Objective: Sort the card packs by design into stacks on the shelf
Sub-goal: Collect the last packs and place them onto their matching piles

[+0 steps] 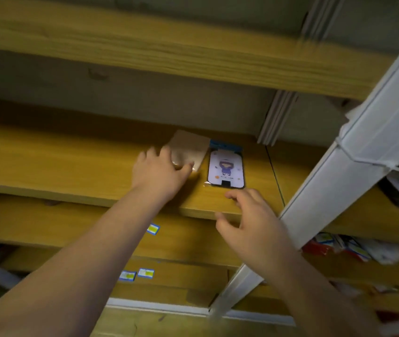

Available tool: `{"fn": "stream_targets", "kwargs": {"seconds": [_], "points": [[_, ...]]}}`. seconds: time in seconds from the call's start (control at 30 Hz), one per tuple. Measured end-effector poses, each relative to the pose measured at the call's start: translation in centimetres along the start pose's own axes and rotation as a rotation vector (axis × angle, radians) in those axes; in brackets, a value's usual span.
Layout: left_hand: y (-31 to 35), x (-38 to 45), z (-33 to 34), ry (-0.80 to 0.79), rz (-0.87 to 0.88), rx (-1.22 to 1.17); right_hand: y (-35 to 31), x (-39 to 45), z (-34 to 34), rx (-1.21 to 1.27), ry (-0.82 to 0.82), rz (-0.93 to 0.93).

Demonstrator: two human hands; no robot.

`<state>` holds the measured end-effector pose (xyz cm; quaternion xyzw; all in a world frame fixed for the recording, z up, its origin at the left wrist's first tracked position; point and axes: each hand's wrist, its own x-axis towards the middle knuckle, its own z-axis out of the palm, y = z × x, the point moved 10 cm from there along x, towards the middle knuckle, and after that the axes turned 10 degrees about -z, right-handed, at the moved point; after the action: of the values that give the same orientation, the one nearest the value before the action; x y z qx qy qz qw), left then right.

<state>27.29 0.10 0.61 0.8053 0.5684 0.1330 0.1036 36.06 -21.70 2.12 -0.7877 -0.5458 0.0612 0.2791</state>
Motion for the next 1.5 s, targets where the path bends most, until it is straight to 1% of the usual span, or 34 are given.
{"fn": "stream_targets", "kwargs": {"seconds": [0.1, 0.2, 0.3, 0.47, 0.53, 0.6, 0.67, 0.77, 0.9, 1.0, 1.1, 1.2, 1.37, 1.5], "points": [[1.1, 2.4, 2.6, -0.145, -0.062, 0.153, 0.3, -0.6, 0.2, -0.019, 0.016, 0.05], [2.3, 3.5, 3.1, -0.14, -0.031, 0.224, 0.3, -0.7, 0.0, -0.035, 0.033, 0.069], [3.0, 4.3, 2.4, -0.146, -0.022, 0.177, 0.3, -0.7, -0.5, -0.041, 0.05, 0.094], [0.7, 5.7, 2.7, -0.305, -0.116, 0.038, 0.7, 0.1, -0.8, -0.038, 0.07, 0.117], [0.5, 6.3, 2.5, -0.338, -0.07, 0.017, 0.7, 0.7, -0.6, -0.05, 0.061, 0.125], [0.0, 6.4, 1.6, -0.302, -0.028, -0.021, 0.8, 1.5, -0.5, -0.118, 0.043, 0.15], [-1.5, 6.1, 0.7, -0.253, -0.053, -0.163, 1.4, 2.5, -0.3, -0.218, -0.003, 0.192], [-4.4, 5.2, -0.5, -0.155, -0.129, -0.541, 2.4, 4.4, 0.3, -0.314, -0.076, 0.249], [-6.5, 3.2, -0.7, -0.191, -0.183, -1.002, 4.1, 7.0, 0.7, -0.369, -0.103, 0.364], [-7.2, 1.7, -0.3, -0.238, -0.185, -1.185, 4.7, 8.7, 1.6, -0.455, -0.148, 0.446], [-7.8, -0.3, 0.2, -0.28, -0.198, -1.265, 4.2, 10.0, 2.9, -0.576, -0.21, 0.479], [-8.4, -2.1, 0.5, -0.303, -0.192, -1.325, 4.1, 10.7, 3.0, -0.593, -0.206, 0.491], [-9.9, -4.5, 0.9, -0.33, -0.199, -1.396, 5.1, 10.0, 1.6, -0.414, -0.115, 0.532], [-10.3, -5.6, 0.4, -0.323, -0.176, -1.397, 5.3, 9.1, 1.8, -0.299, -0.16, 0.561]]}}
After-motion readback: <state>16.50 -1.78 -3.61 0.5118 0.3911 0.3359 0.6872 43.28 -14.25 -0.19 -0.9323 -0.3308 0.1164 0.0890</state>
